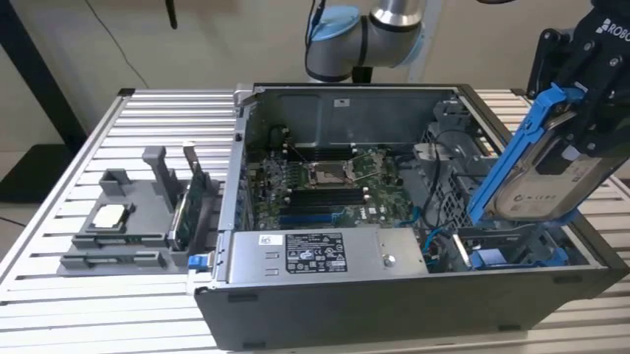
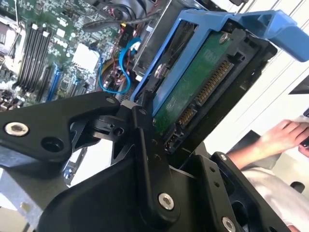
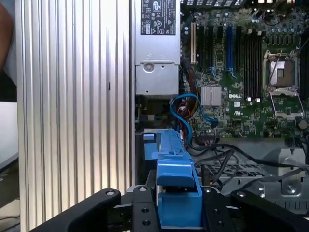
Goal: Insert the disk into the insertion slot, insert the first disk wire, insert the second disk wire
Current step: 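Insert the disk into the insertion slot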
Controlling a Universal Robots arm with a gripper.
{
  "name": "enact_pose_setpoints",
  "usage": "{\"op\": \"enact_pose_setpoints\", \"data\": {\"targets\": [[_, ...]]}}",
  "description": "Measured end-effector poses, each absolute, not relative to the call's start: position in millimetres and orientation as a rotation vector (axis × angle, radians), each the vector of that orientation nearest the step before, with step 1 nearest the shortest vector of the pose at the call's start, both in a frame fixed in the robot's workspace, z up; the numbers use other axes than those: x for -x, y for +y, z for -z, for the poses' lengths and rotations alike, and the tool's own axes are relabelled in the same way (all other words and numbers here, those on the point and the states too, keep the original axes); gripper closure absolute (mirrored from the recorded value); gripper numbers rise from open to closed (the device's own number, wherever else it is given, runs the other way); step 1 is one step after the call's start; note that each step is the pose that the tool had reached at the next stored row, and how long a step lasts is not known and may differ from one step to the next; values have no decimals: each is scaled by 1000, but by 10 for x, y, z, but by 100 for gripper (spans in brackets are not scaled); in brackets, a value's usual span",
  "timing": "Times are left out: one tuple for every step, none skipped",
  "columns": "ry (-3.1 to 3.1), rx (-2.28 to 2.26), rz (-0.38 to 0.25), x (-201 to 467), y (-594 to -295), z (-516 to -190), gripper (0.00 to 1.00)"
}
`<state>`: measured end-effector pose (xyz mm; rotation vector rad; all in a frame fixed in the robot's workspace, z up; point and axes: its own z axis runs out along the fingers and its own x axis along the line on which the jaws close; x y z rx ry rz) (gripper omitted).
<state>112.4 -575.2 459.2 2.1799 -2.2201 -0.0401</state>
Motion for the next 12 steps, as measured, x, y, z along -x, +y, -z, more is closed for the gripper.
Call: {"op": "enact_pose_setpoints", "data": {"targets": [[-2220, -2180, 40, -1126, -5752, -4578, 67], [-2220, -2180, 40, -1127, -5752, -4562, 67], [-2220, -2180, 40, -1129, -5752, -4544, 67], [-2220, -2180, 40, -1131, -5752, -4529, 67], [-2220, -2180, 40, -1133, -5752, -4512, 67], [-2220, -2180, 40, -1134, -5752, -4496, 67], [-2220, -2180, 40, -1136, -5752, -4481, 67], [-2220, -2180, 40, -1138, -5752, -4464, 67], [-2220, -2180, 40, -1140, -5752, -4449, 67], [-2220, -2180, 40, -1142, -5752, -4435, 67], [-2220, -2180, 40, -1145, -5752, -4421, 67], [-2220, -2180, 40, -1148, -5752, -4407, 67]]}}
